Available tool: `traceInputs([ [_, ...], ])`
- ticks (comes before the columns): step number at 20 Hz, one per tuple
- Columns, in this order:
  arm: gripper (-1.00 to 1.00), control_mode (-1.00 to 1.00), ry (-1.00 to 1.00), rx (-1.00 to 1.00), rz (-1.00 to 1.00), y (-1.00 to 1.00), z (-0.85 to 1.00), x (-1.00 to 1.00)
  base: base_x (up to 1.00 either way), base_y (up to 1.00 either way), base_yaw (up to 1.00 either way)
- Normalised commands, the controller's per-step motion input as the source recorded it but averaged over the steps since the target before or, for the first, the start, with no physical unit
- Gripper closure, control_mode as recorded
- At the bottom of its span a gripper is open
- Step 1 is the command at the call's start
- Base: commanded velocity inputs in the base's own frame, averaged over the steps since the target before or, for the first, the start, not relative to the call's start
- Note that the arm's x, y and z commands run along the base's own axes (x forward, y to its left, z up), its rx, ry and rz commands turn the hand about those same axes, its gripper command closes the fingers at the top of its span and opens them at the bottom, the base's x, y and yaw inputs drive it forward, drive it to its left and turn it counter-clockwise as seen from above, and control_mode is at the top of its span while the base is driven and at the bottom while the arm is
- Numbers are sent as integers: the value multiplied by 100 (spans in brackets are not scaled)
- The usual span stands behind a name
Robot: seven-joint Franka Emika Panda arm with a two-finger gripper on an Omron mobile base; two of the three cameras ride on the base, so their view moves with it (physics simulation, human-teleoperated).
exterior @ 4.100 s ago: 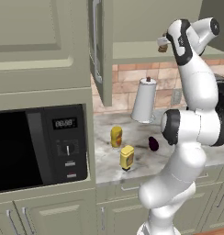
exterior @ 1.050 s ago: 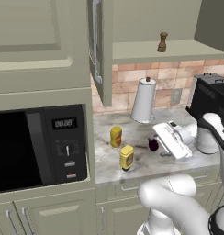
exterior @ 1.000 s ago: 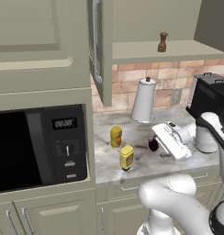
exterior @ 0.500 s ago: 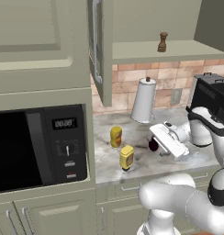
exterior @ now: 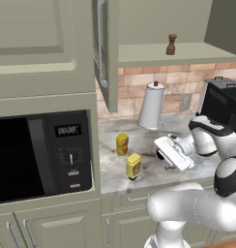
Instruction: There are various items on the counter. Only move the condiments/shakers into the cabinet.
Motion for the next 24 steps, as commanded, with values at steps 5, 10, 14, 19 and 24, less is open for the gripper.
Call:
traceInputs([
  [5,-100,-100,1,-5,0,15,-22,25,0,0,0],
  [10,-100,-100,3,-1,0,10,-13,23,0,0,0],
  [14,-100,-100,2,0,0,5,-12,18,0,0,0],
  [19,-100,-100,3,0,0,4,-14,14,0,0,0],
  [24,-100,-100,4,0,0,12,-8,17,0,0,0],
])
